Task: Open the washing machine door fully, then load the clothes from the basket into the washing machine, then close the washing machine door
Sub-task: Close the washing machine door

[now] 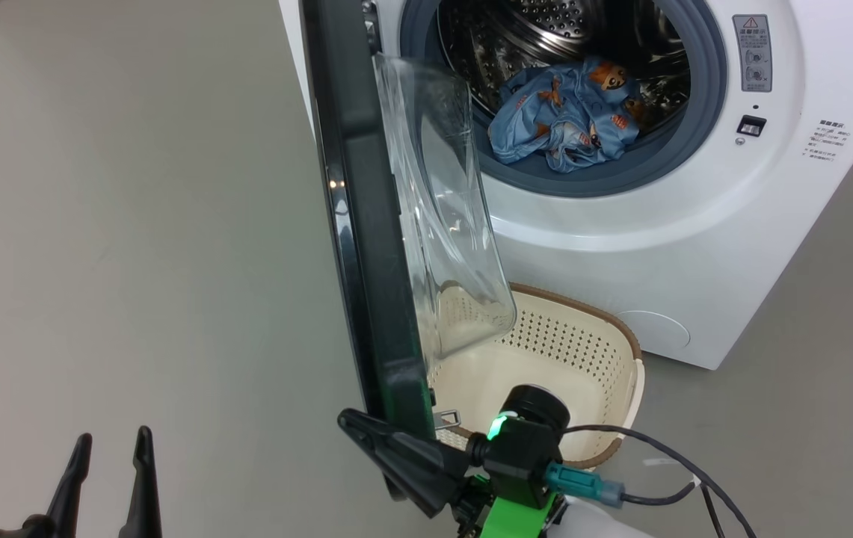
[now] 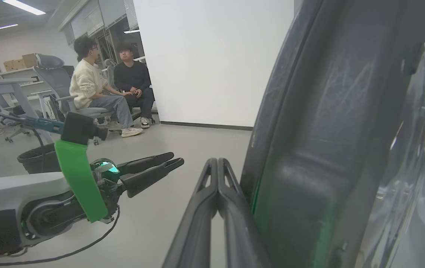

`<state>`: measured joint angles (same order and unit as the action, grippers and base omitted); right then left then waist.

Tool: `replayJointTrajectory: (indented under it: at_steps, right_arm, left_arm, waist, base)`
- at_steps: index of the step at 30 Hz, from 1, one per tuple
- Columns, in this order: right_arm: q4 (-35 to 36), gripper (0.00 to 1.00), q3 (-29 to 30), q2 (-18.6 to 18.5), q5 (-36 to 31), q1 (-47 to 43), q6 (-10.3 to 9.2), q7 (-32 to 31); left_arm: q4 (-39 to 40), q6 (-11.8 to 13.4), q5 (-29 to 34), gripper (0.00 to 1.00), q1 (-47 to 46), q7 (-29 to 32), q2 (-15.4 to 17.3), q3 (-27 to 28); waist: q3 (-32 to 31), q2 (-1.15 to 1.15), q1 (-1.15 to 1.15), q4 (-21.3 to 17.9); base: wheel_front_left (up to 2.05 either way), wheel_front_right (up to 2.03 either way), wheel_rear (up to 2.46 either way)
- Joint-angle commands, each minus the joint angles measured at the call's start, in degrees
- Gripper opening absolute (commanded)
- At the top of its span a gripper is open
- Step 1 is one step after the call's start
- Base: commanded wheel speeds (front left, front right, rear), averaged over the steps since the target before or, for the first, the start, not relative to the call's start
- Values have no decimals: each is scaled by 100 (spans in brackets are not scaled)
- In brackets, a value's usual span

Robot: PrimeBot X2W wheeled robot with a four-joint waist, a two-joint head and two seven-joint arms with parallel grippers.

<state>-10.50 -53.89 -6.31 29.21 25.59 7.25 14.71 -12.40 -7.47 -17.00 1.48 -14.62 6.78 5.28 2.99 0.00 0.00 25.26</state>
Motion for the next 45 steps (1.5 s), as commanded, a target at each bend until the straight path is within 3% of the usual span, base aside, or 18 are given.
replayJointTrajectory:
  at_steps: [1,16,45]
  right_arm:
    - [96,0,28,140,79,38,24,29]
    - [-209,0,600,168,-43,16,24,29]
    - [-259,0,2108,-324,-381,-21,24,29]
  left_arm:
    - [98,-2,27,100,-212,-38,112,166]
    - [94,-2,1,100,-242,-38,94,160]
    - [246,-2,-4,100,-446,-38,-10,-99]
  waist:
    - [1,0,0,4]
    - [19,0,0,-70]
    - [262,0,0,-664]
  base:
    - [0,0,0]
    - [0,0,0]
    - [0,0,0]
